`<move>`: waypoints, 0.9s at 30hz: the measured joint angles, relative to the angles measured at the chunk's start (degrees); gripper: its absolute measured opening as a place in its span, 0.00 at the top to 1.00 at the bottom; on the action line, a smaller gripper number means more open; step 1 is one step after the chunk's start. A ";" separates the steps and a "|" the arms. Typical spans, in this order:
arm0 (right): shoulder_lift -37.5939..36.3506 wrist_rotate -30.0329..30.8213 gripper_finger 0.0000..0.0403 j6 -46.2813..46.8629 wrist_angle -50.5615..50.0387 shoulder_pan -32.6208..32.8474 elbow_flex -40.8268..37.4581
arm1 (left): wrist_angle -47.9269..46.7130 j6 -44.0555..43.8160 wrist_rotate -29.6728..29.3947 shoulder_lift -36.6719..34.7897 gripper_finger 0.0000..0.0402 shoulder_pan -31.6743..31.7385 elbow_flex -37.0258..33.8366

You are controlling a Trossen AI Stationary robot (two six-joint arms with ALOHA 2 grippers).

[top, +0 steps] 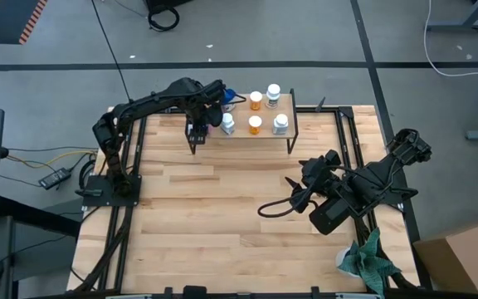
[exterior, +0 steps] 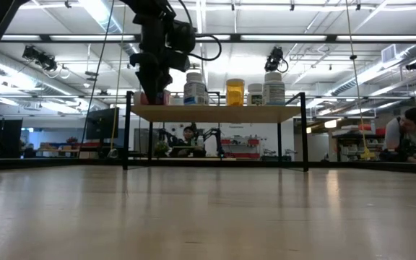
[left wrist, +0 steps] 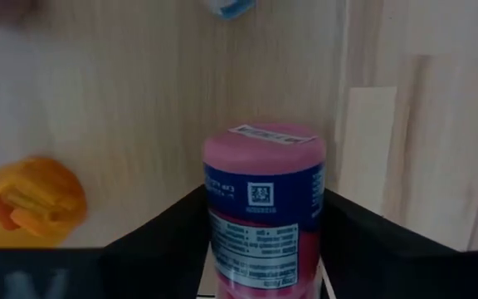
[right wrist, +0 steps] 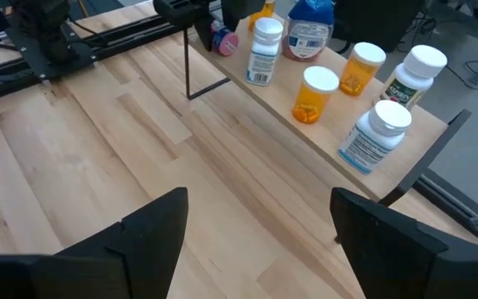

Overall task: Pick and place medicine bottles onto shelf by color
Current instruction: Put the pink medicine bottle on the shelf

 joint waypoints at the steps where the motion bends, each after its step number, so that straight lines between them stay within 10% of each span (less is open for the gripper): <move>1: 0.00 0.00 0.25 0.00 0.01 0.00 0.00 | -0.16 -0.04 0.00 0.00 0.50 0.00 0.00; 27: 0.00 6.32 0.25 6.29 3.78 -1.84 0.00 | 2.13 -10.32 -1.56 -14.03 0.52 -5.19 0.09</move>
